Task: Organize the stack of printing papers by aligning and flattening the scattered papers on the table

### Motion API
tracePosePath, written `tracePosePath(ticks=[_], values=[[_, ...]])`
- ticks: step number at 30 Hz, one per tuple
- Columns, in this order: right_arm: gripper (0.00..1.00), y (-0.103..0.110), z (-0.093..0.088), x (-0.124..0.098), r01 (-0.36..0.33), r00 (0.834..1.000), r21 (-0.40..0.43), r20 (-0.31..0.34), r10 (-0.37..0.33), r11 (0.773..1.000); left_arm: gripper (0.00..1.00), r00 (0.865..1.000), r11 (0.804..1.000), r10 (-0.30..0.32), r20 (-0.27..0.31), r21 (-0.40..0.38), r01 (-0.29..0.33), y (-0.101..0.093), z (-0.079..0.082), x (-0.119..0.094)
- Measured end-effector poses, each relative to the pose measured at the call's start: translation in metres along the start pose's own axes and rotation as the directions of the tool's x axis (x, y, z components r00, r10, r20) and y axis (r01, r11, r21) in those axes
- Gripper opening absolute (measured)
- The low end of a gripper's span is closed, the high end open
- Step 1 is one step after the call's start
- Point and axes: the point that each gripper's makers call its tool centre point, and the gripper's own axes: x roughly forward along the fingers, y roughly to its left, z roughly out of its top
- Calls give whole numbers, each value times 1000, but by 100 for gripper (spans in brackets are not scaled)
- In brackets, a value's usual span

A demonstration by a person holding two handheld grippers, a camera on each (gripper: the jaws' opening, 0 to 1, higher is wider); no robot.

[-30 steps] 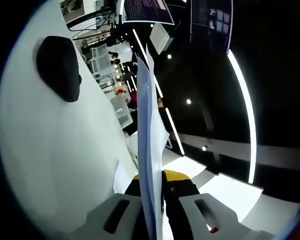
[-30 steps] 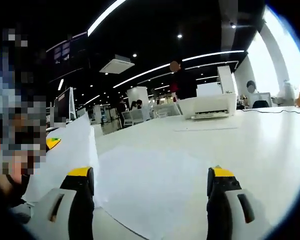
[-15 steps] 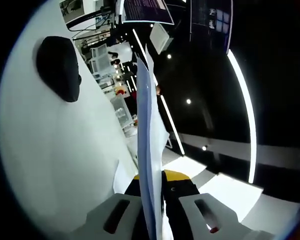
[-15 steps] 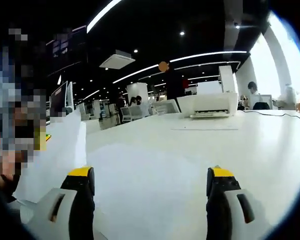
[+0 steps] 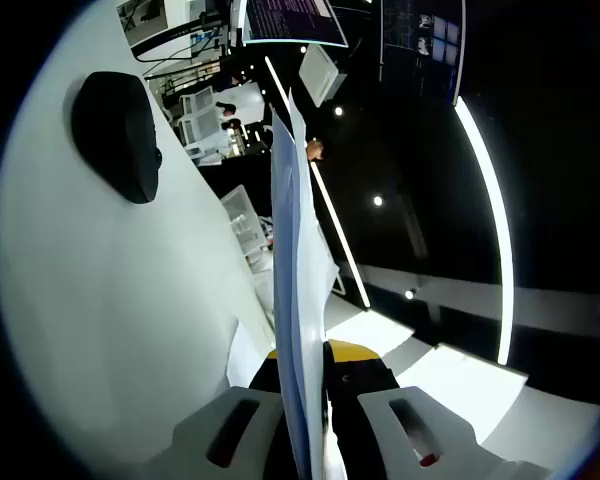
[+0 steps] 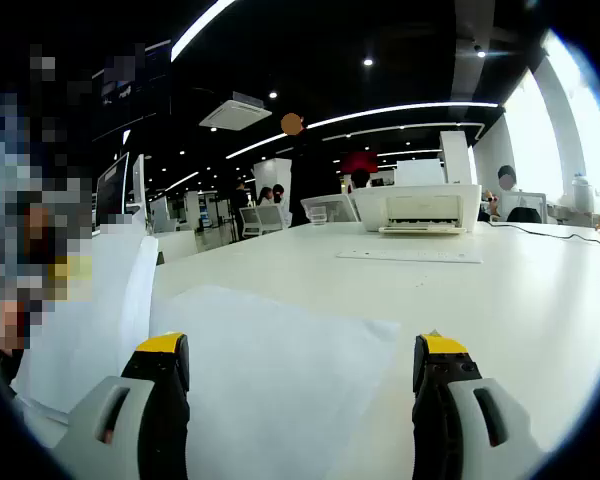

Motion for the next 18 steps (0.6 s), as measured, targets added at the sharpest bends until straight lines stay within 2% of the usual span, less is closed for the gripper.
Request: tracePosePath(ticks=[9,18], values=[[88,-7,2,8,0,1000,-37,-3,0,999,6,1000,1000,-1,-1,1,1,-1,-1,-1],[88,-13,-1,19,-5,999,-67,-31,3,998,6,1000,1000,-5,0,2,5,-3,-2,-1]])
